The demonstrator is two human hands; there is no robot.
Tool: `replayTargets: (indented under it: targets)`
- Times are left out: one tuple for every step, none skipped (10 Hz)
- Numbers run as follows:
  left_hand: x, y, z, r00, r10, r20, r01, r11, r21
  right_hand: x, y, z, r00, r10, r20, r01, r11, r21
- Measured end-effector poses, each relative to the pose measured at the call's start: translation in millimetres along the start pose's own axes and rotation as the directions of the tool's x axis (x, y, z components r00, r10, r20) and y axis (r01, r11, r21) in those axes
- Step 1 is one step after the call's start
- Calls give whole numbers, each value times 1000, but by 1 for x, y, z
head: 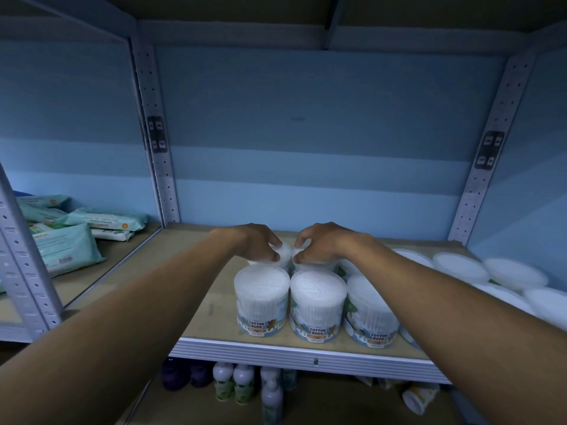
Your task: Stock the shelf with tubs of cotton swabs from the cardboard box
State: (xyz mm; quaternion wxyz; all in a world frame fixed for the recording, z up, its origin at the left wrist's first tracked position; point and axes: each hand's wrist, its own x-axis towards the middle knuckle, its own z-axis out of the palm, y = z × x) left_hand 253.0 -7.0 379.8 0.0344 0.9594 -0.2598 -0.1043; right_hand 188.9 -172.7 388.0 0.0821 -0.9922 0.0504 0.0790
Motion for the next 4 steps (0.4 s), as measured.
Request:
replayTargets:
  targets:
    - [1, -4, 6, 1000, 3, -26, -4, 999, -34, 4, 8, 7, 998, -5, -68, 10, 997, 73]
    - [-4, -8, 9, 984, 11, -178, -36, 989, -141, 0, 18, 18, 977, -18, -213, 64, 975, 213]
    - [-39, -8, 22, 851, 91, -518, -227, 952, -206, -27, 33, 26, 907, -120, -404, 222, 951, 216]
    - [-104, -8, 65, 686, 47, -726, -407, 852, -329, -81, 45, 19, 766, -130, -630, 373, 887, 270]
